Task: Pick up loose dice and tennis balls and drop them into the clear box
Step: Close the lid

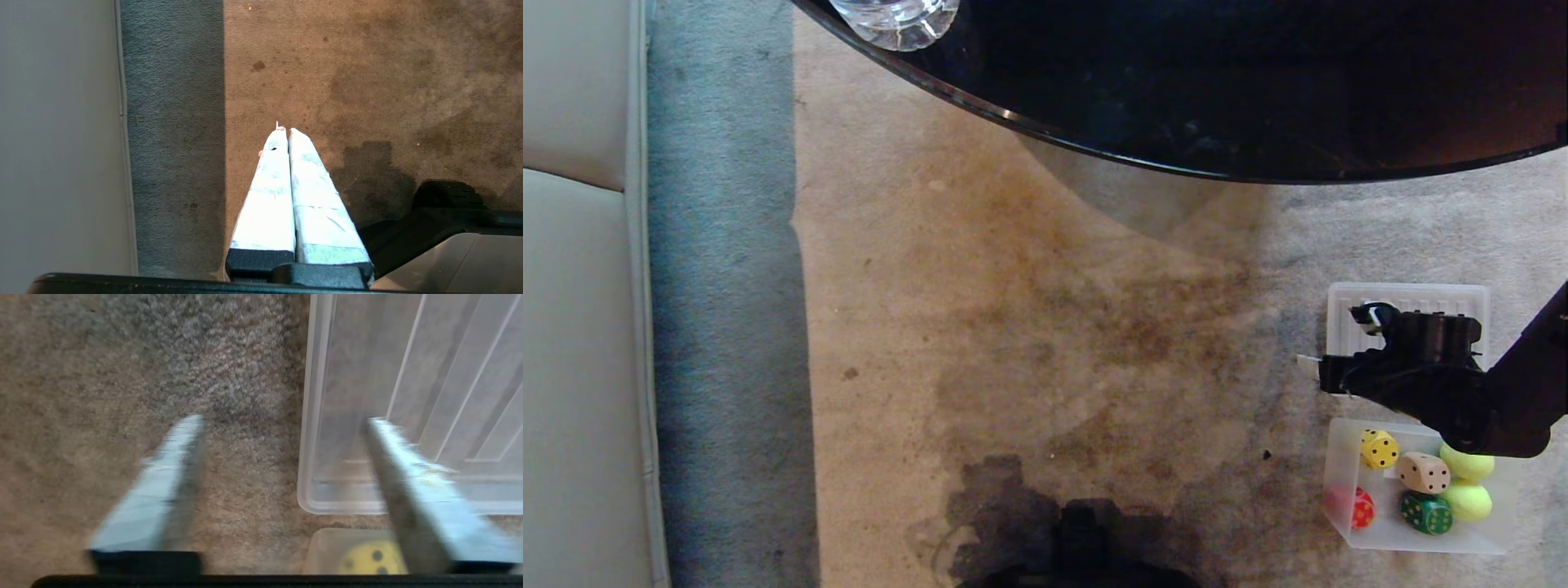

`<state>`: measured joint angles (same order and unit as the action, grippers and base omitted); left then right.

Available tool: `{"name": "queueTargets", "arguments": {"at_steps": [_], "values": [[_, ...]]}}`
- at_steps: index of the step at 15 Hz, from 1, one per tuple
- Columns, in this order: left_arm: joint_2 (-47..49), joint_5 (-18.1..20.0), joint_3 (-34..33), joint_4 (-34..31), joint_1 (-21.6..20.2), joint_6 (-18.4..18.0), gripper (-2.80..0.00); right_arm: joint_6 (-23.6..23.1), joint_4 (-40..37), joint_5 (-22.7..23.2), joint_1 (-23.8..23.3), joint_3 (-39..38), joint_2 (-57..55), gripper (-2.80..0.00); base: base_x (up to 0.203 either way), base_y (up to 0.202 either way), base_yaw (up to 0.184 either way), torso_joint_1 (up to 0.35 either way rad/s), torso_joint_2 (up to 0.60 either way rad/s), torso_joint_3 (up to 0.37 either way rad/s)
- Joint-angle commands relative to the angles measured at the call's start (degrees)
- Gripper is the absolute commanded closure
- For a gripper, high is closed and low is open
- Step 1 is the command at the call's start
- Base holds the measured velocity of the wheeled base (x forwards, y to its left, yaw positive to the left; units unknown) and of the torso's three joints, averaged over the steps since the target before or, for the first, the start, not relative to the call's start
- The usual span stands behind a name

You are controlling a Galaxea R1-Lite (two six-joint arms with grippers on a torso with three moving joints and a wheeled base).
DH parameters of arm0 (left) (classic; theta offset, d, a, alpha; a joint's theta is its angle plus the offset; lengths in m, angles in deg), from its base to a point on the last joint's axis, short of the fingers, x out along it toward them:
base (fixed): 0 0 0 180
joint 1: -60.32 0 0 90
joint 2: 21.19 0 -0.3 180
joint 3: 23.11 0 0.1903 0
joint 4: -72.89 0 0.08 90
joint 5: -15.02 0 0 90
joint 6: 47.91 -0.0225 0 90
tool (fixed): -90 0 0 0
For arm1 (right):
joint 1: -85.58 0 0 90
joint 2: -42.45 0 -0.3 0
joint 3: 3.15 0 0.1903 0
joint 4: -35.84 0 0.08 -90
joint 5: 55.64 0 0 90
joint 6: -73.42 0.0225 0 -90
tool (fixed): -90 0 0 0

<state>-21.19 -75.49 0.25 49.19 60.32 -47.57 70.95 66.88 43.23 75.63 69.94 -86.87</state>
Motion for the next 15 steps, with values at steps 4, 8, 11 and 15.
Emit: {"name": "queueTargets", "arguments": {"at_steps": [4, 8, 11, 15], "values": [[0.0, 0.0, 0.0, 0.0, 0.0, 0.0, 0.0, -0.5, 1.8, -2.2, 0.2, 0.7, -1.7, 0.0, 0.0, 0.0, 0.0, 0.0, 0.0, 0.0], [0.0, 0.0, 0.0, 0.0, 0.0, 0.0, 0.0, -2.7, 7.2, -2.4, 0.2, 0.2, -2.3, 0.0, 0.0, 0.0, 0.0, 0.0, 0.0, 0.0], [0.0, 0.0, 0.0, 0.0, 0.0, 0.1, 0.0, -2.7, 6.9, -2.4, 0.2, -1.3, 0.2, 0.0, 0.0, 0.0, 0.0, 0.0, 0.0, 0.0], [0.0, 0.0, 0.0, 0.0, 0.0, 0.0, 0.0, -2.9, 5.4, -2.4, 0.1, -6.3, 11.2, 0.0, 0.0, 0.0, 0.0, 0.0, 0.0, 0.0]]}}
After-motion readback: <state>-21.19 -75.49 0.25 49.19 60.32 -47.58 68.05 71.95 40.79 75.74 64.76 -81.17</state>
